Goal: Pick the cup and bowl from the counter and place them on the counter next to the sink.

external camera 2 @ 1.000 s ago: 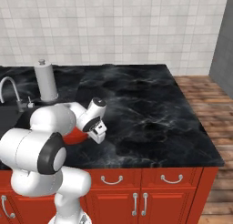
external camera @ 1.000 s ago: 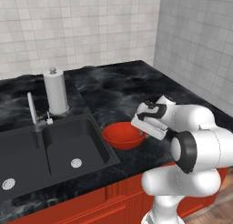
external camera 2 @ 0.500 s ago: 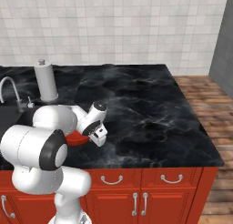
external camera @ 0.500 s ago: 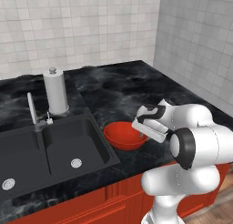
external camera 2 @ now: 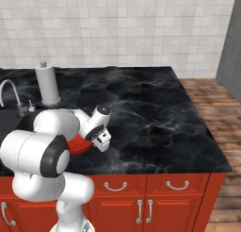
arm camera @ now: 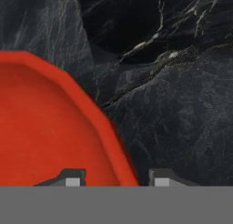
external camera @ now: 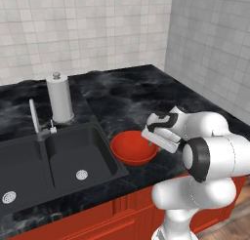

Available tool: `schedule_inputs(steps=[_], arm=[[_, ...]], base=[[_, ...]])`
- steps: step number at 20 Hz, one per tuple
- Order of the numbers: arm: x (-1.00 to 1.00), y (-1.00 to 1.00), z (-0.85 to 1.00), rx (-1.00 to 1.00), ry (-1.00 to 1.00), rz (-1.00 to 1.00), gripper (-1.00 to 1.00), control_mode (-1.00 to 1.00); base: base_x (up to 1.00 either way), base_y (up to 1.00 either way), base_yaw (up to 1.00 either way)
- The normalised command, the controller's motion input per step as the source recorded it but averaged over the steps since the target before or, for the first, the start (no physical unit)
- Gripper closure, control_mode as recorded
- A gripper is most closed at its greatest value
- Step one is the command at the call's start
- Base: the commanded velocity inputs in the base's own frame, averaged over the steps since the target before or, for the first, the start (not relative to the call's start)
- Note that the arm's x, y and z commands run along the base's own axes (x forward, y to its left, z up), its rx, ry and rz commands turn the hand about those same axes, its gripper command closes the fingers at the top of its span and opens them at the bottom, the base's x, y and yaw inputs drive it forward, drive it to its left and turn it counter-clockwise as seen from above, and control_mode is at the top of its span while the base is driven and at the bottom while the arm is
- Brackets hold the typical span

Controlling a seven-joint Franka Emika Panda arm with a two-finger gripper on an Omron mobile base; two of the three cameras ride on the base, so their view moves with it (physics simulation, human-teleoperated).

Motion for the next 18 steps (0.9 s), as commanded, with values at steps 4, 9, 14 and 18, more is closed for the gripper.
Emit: schedule_inputs(steps=[4,9,14,18], arm=[[-0.07,0.00,0.12,0.00,0.00,-0.01,-1.00,-1.00],[-0.26,0.00,0.46,0.00,0.00,0.00,-1.00,-1.00],[-0.55,0.00,0.57,0.00,0.00,0.02,-1.00,-1.00],[-0.66,0.00,0.39,0.00,-0.02,0.18,-1.00,-1.00]], base=[[0.00,0.00,0.00],[0.00,0.00,0.00],[0.00,0.00,0.00],[0.00,0.00,0.00]])
